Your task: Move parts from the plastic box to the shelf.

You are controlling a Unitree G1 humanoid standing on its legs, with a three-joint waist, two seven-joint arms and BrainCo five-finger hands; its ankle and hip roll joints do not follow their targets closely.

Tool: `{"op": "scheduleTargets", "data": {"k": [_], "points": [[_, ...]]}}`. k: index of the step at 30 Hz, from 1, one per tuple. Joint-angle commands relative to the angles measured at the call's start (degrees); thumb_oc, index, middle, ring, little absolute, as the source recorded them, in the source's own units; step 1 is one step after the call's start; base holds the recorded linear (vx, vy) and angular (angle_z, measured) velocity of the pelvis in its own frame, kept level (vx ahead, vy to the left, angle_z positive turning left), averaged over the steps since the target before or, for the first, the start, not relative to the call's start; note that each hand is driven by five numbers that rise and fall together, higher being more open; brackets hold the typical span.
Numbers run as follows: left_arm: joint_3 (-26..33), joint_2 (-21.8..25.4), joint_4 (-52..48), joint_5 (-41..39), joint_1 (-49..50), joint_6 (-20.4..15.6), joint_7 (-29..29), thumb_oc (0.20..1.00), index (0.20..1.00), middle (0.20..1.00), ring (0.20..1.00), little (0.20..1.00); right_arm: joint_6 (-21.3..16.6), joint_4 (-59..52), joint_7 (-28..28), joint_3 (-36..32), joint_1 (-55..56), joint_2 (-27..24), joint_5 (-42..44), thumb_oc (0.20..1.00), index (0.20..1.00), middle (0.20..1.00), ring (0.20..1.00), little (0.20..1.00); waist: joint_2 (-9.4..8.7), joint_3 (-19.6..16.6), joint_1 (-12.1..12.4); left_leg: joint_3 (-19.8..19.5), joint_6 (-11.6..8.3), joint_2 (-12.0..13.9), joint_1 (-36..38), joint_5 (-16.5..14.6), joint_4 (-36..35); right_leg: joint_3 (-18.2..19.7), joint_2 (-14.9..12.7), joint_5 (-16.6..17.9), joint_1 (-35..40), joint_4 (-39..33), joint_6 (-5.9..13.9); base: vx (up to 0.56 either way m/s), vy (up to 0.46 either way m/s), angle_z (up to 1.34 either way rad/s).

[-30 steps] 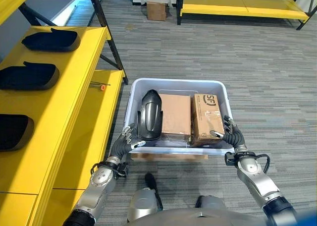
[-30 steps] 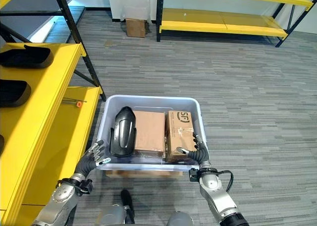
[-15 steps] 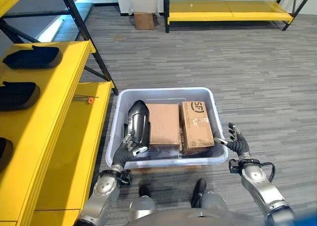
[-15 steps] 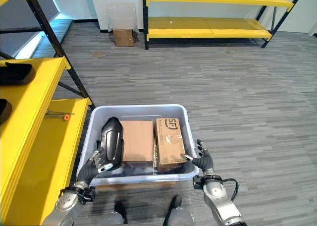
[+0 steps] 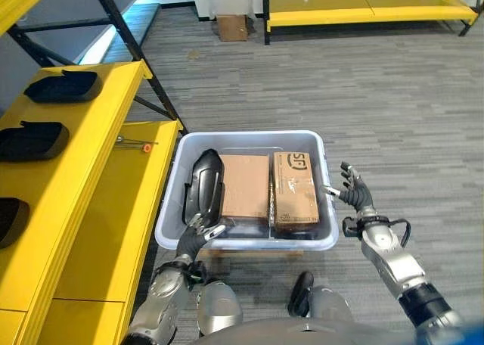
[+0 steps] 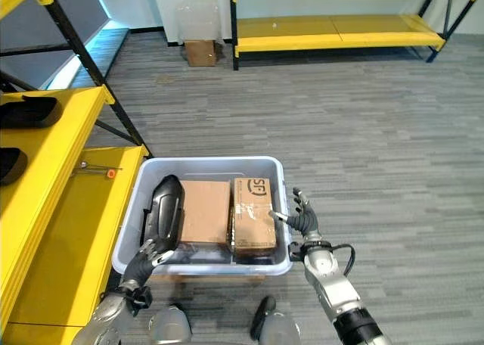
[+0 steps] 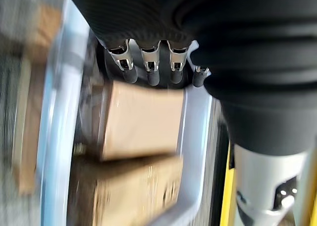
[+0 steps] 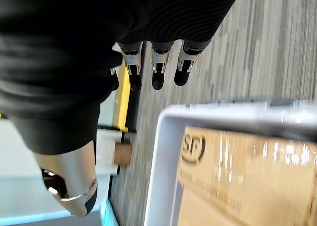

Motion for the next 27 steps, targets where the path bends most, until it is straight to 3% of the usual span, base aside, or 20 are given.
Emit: {"op": "scheduleTargets", "data": {"k": [1, 8, 16, 22, 27], "points": [[2.21, 3.69, -5.54, -0.06, 0.47, -2.53, 0.7, 1.0, 1.0, 1.0, 1.0, 1.0, -2.54, -5.16, -0.34, -0.54, 5.05, -0.43, 1.01, 1.0, 1.0, 1.0, 1.0, 1.0, 0.18, -2.77, -0.22, 3.6, 2.18, -6.13, 1.4, -6.19, -2.72, -1.95, -2.49, -0.16, 9.2, -4.02, 5.75, 0.07, 0.376, -0.46], [2.47, 5.39, -7.24, 1.21, 2.26, -5.35, 1.65, 1.0, 1.0, 1.0, 1.0, 1.0, -3.36, -5.51, -0.18, -0.65, 4.74, 1.02, 0.54, 1.0, 1.0, 1.0, 1.0, 1.0, -0.08, -1.31, 1.27, 1.02, 3.0, -8.88, 0.78, -6.36, -5.01, -0.52, -2.93, 1.9, 8.28, -5.22, 7.78, 0.0, 0.177, 0.24], [1.99, 6.33, -10.12, 0.85, -1.12, -7.74, 3.88, 1.0, 1.0, 1.0, 1.0, 1.0, -6.52, -6.77, -1.11, -0.34, -2.68, 1.03, -1.47, 1.0, 1.0, 1.0, 1.0, 1.0, 0.1, 3.77, 4.79, -1.16, 3.28, -8.76, -5.13, -5.99, -3.05, -2.53, -4.52, 2.03, 3.85, -2.95, 8.22, -0.18, 0.052, 0.27], [0.46, 6.13, -12.11, 0.66, -4.7, -11.04, 6.39, 1.0, 1.0, 1.0, 1.0, 1.0, -4.98, -6.52, -0.24, 2.66, -10.75, -0.47, -10.86, 1.0, 1.0, 1.0, 1.0, 1.0, 0.88, 6.81, 7.07, -2.28, 3.01, -8.36, -8.88, -5.68, -0.77, -3.82, -6.12, 1.27, 1.66, -0.25, 7.86, -0.12, 0.044, 0.12], [-1.98, 7.23, -13.11, 0.34, -10.07, -9.93, 7.21, 1.0, 1.0, 1.0, 1.0, 1.0, -5.38, 0.34, -1.96, 6.51, -24.29, -1.91, -23.61, 1.0, 1.0, 1.0, 1.0, 1.0, 1.3, 10.49, 10.12, -4.34, 2.52, -8.01, -13.52, -4.97, 0.84, -6.07, -7.8, 0.85, -1.66, 2.98, 7.47, -0.19, -0.004, 0.2]]}}
